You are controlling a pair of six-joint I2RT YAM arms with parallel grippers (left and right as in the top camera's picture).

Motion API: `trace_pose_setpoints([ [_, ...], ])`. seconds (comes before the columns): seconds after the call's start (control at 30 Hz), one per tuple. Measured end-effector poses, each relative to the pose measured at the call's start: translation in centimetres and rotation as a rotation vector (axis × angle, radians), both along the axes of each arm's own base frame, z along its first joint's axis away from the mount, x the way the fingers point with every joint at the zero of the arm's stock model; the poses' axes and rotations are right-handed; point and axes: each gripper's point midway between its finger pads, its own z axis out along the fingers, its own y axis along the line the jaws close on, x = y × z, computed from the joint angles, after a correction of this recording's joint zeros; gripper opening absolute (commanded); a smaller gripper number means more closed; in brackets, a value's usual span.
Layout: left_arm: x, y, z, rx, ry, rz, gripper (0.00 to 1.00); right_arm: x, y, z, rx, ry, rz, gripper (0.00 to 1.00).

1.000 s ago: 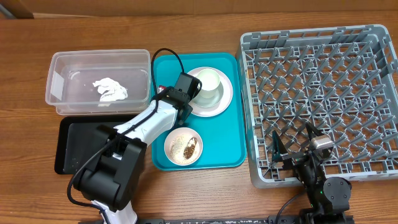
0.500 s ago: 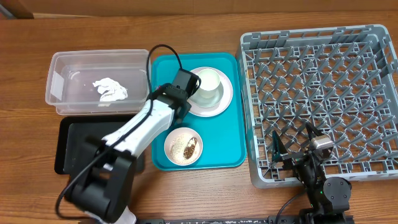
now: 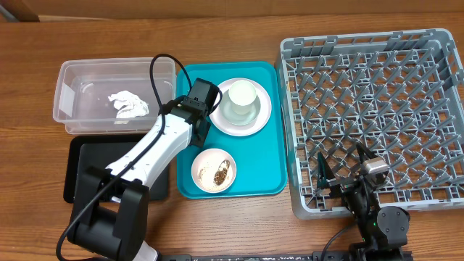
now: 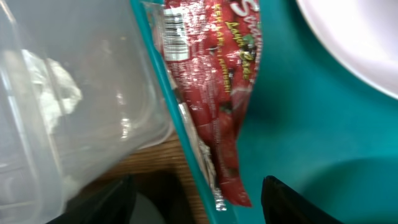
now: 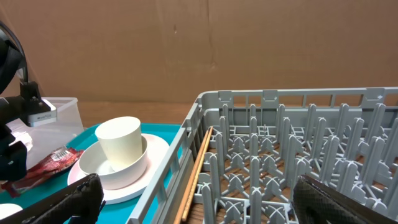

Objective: Sort waste into correct bins and load items into the dishwasher
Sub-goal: 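Grasp the red snack wrapper with the left gripper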

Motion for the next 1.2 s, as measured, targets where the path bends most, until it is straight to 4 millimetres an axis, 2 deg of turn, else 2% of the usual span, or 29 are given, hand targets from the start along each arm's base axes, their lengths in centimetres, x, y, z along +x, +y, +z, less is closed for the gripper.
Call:
trace_pose_setpoints([
  [0.2, -0.6, -1.8, -0.6, -0.115, 0.036, 0.006, 0.56, 0.0, 0.0, 0.0, 0.0, 0.0, 0.0, 1.0],
  [0.4, -0.6, -2.4, -0.7, -0.16, 0.037, 0.03, 0.52, 0.0, 0.0, 0.0, 0.0, 0.0, 0.0, 1.0],
  [0.77, -0.2, -2.6, -0.8, -0.197, 0.004, 0.093, 0.5, 0.0, 0.0, 0.0, 0.0, 0.0, 0.0, 1.0],
  [1.2, -0.1, -2.1, -0.8, -0.188, -0.021, 0.164, 0.51, 0.0, 0.0, 0.0, 0.0, 0.0, 0.0, 1.0],
])
